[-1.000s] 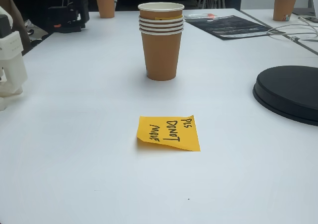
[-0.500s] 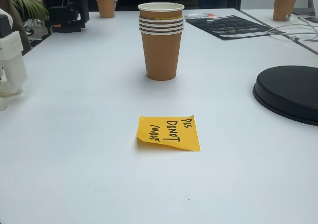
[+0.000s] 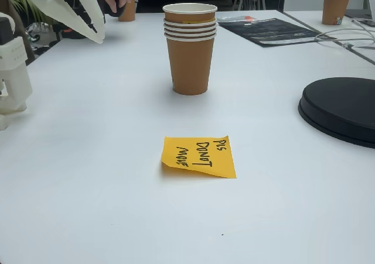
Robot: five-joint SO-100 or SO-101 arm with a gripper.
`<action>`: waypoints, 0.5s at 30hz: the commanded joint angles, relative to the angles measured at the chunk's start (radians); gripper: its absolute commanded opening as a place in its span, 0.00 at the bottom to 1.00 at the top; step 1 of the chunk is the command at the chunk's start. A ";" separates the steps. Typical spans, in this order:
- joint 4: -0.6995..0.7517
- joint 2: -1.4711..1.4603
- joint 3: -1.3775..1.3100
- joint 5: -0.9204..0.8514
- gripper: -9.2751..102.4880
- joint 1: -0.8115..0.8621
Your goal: Pickup cup and make a pile of cup.
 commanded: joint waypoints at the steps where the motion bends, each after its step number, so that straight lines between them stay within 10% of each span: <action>1: -0.071 0.092 0.077 0.002 0.02 -0.002; 15: -0.107 0.259 0.270 0.002 0.02 -0.005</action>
